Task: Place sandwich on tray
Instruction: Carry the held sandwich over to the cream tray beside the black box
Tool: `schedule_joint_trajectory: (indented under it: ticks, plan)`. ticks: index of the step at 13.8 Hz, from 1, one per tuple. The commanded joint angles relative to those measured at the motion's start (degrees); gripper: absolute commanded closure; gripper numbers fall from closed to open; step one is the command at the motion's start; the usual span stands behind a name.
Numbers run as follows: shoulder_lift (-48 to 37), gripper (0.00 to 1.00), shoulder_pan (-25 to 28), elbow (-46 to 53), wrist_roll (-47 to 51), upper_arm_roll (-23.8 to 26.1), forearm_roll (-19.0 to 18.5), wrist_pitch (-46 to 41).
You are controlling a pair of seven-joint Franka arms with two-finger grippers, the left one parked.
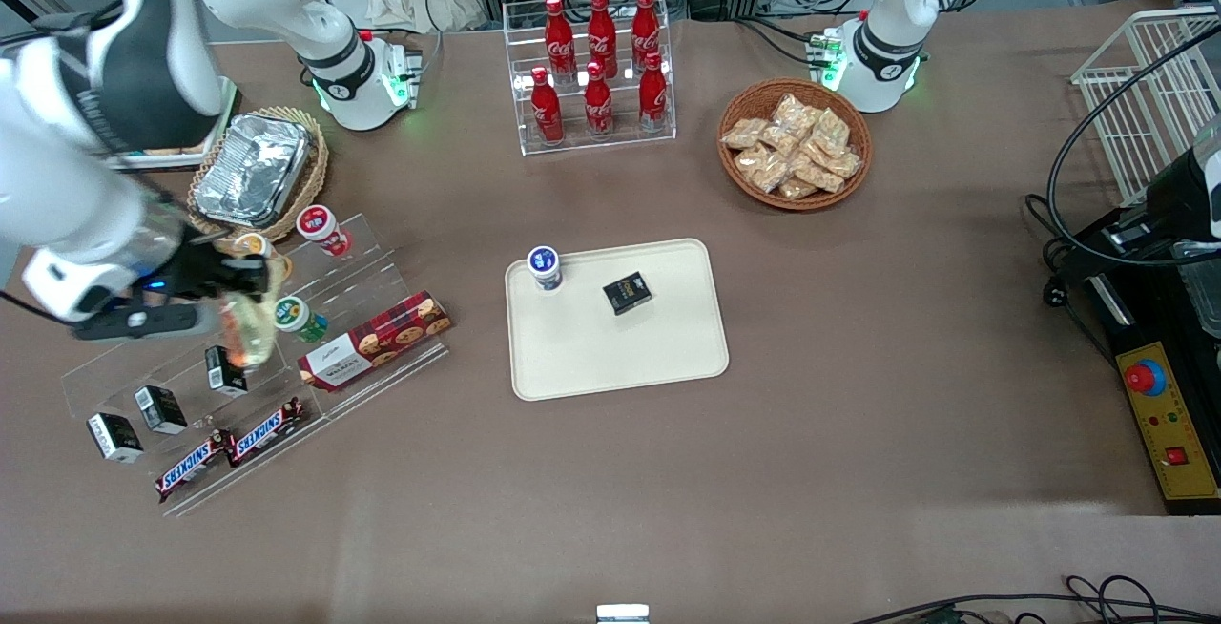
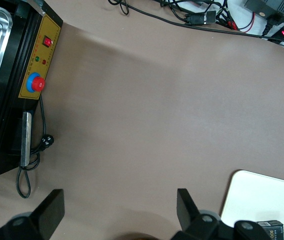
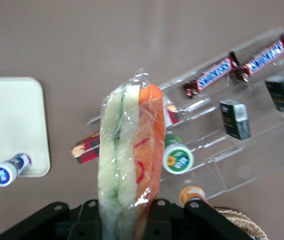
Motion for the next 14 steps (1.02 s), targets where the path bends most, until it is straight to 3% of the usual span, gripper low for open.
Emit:
schedule_joint_trajectory:
  ticks: [1, 7, 9, 12, 14]
  plan:
    - [2.5, 1.0, 7.5, 2.9, -0.6, -0.7, -4.7, -1.6]
    - [6.9, 1.0, 17.4, 3.7, -1.0, -0.6, -4.4, 2.8]
    - [7.3, 1.0, 19.1, 3.7, -6.7, -0.6, -3.7, 5.6]
    - [8.7, 1.0, 19.4, 3.7, -17.8, -0.6, 3.0, 7.8]
    - [9.4, 1.0, 20.1, 3.7, -23.6, 0.2, 3.3, 9.3]
